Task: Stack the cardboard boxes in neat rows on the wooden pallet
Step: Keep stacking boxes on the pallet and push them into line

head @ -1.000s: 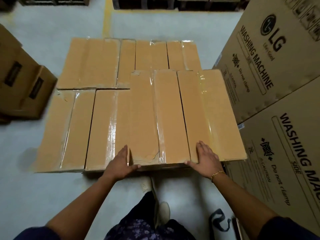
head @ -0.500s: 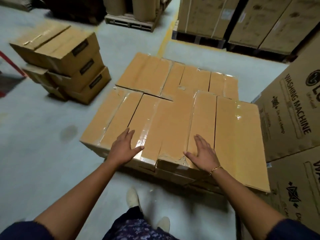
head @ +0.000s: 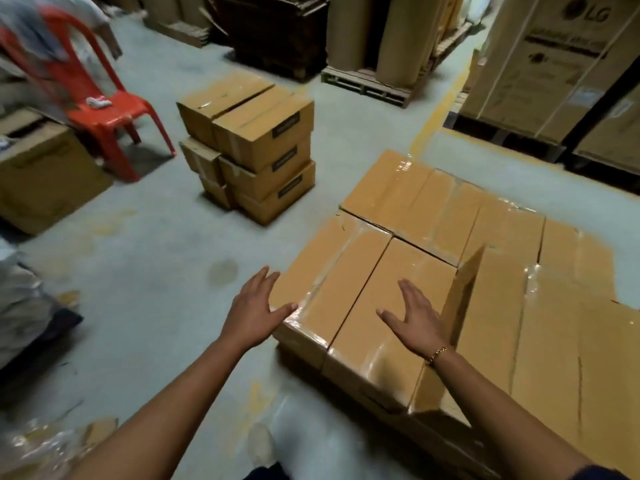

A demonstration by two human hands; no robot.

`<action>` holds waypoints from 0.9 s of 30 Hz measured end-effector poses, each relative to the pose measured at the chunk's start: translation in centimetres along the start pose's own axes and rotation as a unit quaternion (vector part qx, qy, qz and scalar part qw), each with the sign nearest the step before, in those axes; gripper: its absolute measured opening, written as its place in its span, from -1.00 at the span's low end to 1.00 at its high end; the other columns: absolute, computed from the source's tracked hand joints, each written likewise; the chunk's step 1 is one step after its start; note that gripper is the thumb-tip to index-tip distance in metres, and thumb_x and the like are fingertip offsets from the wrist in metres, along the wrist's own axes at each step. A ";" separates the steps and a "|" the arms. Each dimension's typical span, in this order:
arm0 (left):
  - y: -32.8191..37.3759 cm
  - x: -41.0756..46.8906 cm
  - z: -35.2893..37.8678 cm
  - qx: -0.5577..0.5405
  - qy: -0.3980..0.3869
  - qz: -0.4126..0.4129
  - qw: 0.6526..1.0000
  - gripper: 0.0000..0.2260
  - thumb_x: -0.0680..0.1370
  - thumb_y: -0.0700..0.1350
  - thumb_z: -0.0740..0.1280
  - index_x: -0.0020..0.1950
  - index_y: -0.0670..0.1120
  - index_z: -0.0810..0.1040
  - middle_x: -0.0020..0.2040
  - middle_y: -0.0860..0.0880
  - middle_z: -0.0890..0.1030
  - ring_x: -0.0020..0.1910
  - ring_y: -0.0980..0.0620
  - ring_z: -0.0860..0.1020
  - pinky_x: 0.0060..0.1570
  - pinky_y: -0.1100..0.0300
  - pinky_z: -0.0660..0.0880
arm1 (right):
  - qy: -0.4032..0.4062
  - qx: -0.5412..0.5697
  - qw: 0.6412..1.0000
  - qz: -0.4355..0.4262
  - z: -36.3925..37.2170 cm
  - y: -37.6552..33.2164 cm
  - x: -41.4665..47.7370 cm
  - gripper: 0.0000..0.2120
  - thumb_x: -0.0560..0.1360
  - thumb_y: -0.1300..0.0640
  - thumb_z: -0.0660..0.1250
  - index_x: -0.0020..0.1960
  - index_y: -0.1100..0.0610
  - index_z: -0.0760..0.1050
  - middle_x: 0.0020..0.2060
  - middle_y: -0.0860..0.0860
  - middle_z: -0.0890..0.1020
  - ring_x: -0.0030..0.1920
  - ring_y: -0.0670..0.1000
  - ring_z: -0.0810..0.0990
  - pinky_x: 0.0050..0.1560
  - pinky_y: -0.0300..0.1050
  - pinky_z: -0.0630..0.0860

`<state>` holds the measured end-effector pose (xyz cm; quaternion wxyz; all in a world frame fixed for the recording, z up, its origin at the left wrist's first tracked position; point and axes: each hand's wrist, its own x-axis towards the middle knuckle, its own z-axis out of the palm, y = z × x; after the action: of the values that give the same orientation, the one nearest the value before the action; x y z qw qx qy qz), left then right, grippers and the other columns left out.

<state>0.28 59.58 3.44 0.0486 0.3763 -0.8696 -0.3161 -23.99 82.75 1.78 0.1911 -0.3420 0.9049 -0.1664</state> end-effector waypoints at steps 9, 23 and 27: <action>-12.8 7.3 -13.4 0.003 0.049 -0.063 0.997 -0.33 0.57 0.27 0.36 0.61 0.07 0.29 0.65 0.04 0.21 0.61 -0.01 0.17 0.51 -0.04 0.21 | -0.022 0.068 0.995 -0.064 4.9 -17.6 10.4 -0.19 0.56 -0.30 0.29 0.65 0.00 0.05 0.63 -0.05 0.13 0.61 0.02 0.13 0.55 0.14 0.20; -21.8 25.4 -25.2 -0.032 0.095 -0.098 0.990 -0.37 0.60 0.24 0.33 0.61 0.04 0.30 0.62 0.02 0.29 0.59 -0.01 0.23 0.51 -0.02 0.23 | -0.039 0.071 0.990 -0.115 6.5 -33.9 32.7 -0.22 0.56 -0.31 0.27 0.63 0.04 0.12 0.61 0.00 0.22 0.58 0.05 0.21 0.52 0.14 0.25; -23.6 30.6 -28.3 -0.059 0.099 -0.105 0.988 -0.38 0.61 0.28 0.29 0.60 0.06 0.31 0.59 0.01 0.33 0.55 -0.02 0.30 0.48 -0.02 0.30 | -0.044 0.078 0.988 -0.123 6.0 -38.4 38.2 -0.23 0.57 -0.27 0.29 0.63 0.08 0.15 0.60 0.02 0.24 0.58 0.06 0.21 0.52 0.09 0.25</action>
<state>2.34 11.91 7.44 0.1229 0.4916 -0.7957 -0.3318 -26.36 28.35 4.34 0.2347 -0.4413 0.8310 -0.2440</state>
